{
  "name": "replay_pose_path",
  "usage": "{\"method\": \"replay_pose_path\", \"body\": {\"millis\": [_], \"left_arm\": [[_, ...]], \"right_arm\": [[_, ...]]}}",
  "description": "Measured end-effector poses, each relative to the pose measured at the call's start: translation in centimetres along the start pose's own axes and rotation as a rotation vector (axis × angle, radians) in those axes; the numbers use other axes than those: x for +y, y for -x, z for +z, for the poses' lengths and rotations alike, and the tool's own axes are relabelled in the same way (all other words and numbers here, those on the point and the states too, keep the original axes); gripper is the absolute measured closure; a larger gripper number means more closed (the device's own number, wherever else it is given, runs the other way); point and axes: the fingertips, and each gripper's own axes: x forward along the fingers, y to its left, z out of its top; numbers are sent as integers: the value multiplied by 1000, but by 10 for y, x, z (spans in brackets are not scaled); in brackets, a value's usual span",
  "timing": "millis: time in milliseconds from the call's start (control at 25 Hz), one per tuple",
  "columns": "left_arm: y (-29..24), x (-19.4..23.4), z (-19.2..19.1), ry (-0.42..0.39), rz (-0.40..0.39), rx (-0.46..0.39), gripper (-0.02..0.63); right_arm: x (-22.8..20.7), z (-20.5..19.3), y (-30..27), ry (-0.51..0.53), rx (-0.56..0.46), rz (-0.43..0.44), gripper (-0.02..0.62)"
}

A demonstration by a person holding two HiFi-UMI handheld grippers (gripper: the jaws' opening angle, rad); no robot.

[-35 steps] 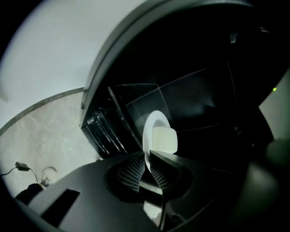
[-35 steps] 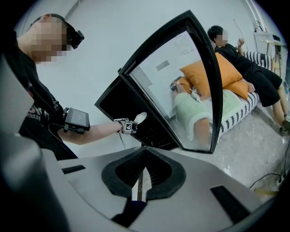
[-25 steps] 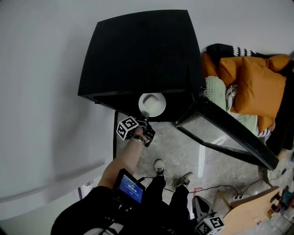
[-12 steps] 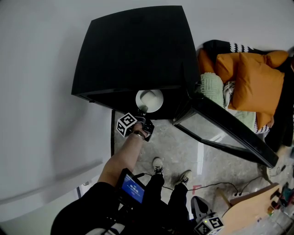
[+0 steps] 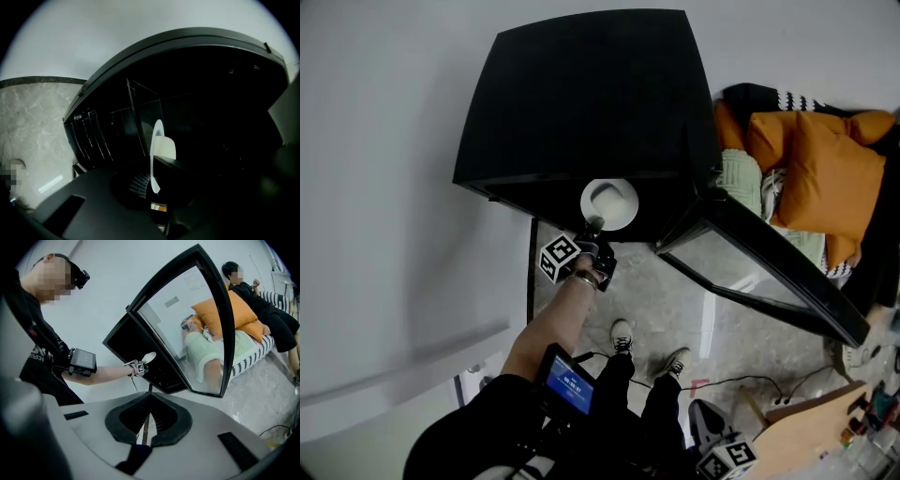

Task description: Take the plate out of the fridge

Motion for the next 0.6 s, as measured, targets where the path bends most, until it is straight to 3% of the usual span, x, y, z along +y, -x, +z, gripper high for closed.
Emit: {"method": "replay_pose_path", "body": {"millis": [320,600], "left_arm": [[33,-5,7,8,-76,-22,588],[92,-43,-8,-8,-180,-15,589]], "right_arm": [[6,-2,0,35,7,25,591],[21,0,-6,106,4,122,591]]}}
